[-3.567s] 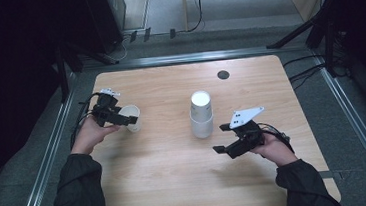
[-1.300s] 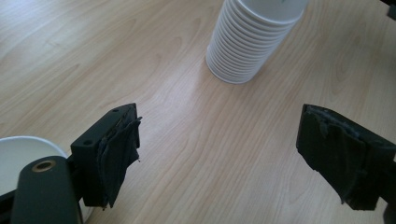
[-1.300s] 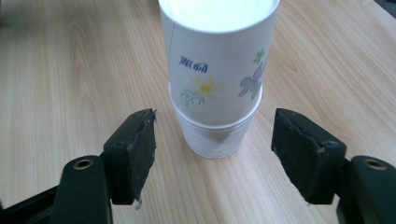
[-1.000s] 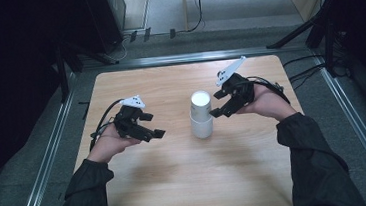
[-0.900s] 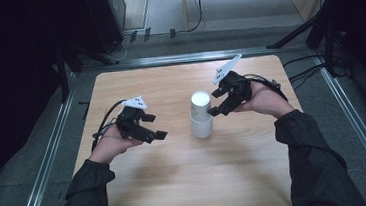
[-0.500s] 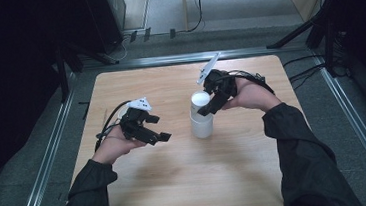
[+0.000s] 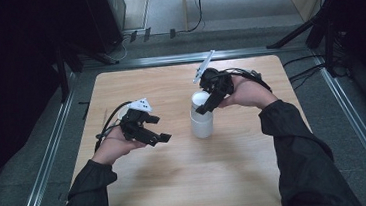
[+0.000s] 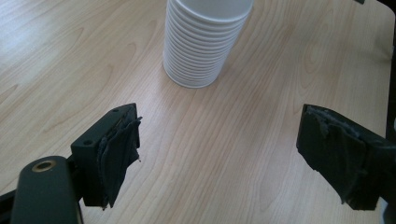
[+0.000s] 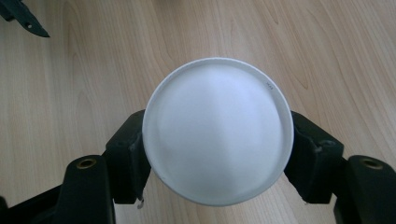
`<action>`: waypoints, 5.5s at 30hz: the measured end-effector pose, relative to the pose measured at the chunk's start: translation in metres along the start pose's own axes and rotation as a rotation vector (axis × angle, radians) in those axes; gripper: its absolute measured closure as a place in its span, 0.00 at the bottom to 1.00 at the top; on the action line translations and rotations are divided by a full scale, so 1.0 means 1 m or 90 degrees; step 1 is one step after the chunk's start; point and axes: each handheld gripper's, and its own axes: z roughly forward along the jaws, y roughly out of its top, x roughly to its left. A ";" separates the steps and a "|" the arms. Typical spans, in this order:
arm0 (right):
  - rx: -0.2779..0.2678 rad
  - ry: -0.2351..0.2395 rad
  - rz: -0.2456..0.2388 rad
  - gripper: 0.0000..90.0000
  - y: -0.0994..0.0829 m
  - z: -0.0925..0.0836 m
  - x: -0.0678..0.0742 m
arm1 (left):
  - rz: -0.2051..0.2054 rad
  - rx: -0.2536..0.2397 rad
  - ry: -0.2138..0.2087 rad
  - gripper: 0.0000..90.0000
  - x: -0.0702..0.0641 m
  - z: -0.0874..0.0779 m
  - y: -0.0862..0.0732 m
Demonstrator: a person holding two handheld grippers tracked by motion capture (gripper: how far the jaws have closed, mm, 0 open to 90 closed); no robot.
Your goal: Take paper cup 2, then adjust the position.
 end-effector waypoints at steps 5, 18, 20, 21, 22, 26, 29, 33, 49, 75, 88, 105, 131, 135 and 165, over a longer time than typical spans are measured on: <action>0.002 0.000 -0.005 0.36 0.002 -0.002 0.000 | -0.001 0.004 0.001 0.15 0.000 0.000 -0.001; 0.007 0.000 0.007 0.37 0.014 -0.024 0.002 | 0.005 0.006 0.002 0.15 0.000 0.000 -0.002; 0.006 -0.014 0.003 0.37 0.017 -0.029 0.004 | 0.005 0.005 0.002 0.15 0.000 0.000 -0.002; 0.004 -0.013 0.003 0.37 0.019 -0.031 0.005 | 0.004 0.004 0.002 0.15 0.000 0.000 -0.002; 0.001 -0.013 0.002 0.37 0.020 -0.034 0.006 | 0.004 0.003 0.002 0.15 0.000 0.000 -0.003; -0.009 -0.018 0.004 0.37 0.027 -0.049 0.009 | 0.001 0.004 0.001 0.15 0.001 0.000 -0.004; -0.019 -0.024 0.000 0.37 0.031 -0.062 0.012 | 0.002 0.001 0.001 0.15 0.001 0.000 -0.005; -0.031 -0.022 -0.004 0.37 0.034 -0.078 0.021 | -0.001 -0.006 0.000 0.15 0.002 -0.003 -0.005; -0.049 0.018 -0.012 0.38 -0.009 -0.078 0.060 | -0.011 -0.022 -0.012 0.15 0.000 -0.003 -0.004; -0.123 0.078 0.002 0.38 -0.070 0.014 0.075 | 0.029 -0.042 -0.074 0.16 -0.026 0.022 0.001; -0.166 0.115 0.010 0.38 -0.072 0.033 0.070 | 0.041 -0.033 -0.103 0.16 -0.033 0.035 -0.010; -0.201 0.147 0.020 0.38 -0.074 0.039 0.072 | 0.070 -0.022 -0.164 0.16 -0.038 0.058 -0.008; -0.225 0.164 0.052 0.39 -0.073 0.038 0.078 | 0.142 -0.049 -0.171 0.34 -0.047 0.068 -0.005; -0.225 0.166 0.054 0.39 -0.073 0.039 0.079 | 0.144 -0.043 -0.175 0.35 -0.047 0.068 -0.005; -0.202 0.085 0.018 0.28 -0.094 0.039 0.087 | 0.121 0.041 -0.131 0.34 -0.032 0.035 0.000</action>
